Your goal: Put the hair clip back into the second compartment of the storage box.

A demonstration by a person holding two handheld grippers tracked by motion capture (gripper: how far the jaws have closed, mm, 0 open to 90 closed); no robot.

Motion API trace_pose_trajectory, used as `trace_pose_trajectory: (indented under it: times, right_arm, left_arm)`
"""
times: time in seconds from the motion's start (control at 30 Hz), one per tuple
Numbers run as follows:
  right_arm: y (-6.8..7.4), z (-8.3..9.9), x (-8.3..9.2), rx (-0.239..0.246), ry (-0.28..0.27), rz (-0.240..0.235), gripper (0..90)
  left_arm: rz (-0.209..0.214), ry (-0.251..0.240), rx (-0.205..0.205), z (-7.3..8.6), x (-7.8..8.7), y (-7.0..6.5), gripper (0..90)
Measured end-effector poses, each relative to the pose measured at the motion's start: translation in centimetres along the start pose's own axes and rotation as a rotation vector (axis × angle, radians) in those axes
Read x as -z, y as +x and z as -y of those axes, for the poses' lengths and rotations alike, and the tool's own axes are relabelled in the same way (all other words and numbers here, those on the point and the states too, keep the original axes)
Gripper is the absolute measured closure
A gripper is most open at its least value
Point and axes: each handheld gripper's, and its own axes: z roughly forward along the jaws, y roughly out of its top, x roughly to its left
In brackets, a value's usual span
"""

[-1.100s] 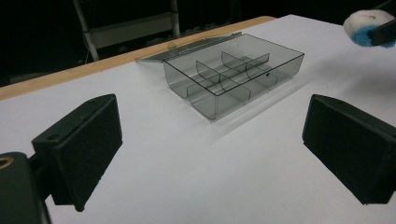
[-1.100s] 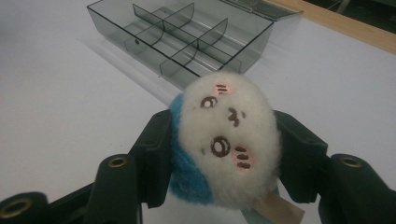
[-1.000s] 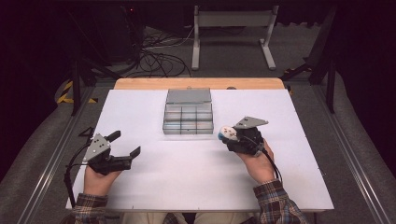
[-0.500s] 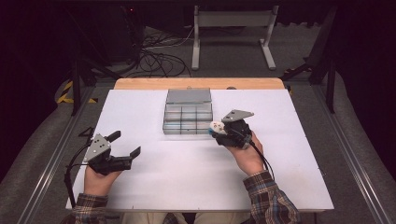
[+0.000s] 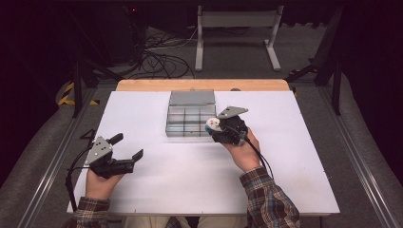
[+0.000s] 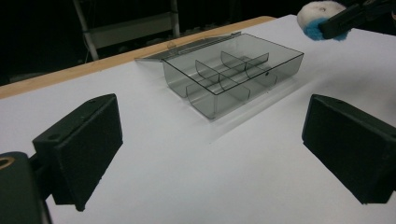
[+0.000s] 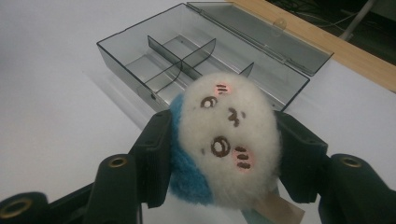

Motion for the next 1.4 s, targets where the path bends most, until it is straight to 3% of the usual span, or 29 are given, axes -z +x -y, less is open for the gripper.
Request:
trace_pose_trajectory:
  times: [0.63,1.03,1.4]
  right_arm:
    - [0.6,-1.6,-2.1,0.027,0.003,0.014,44.5]
    - [0.9,-2.6,-3.5,0.066,0.023,0.012,44.5]
    - [0.8,-3.8,-5.1,0.049,0.023,0.010,44.5]
  left_arm:
    - [0.005,0.009,-0.001,0.2,-0.2,-0.1,5.1]
    - [0.019,0.035,-0.031,0.3,-0.5,-0.2,5.1]
    - [0.008,0.034,-0.037,0.3,-0.4,-0.2,5.8]
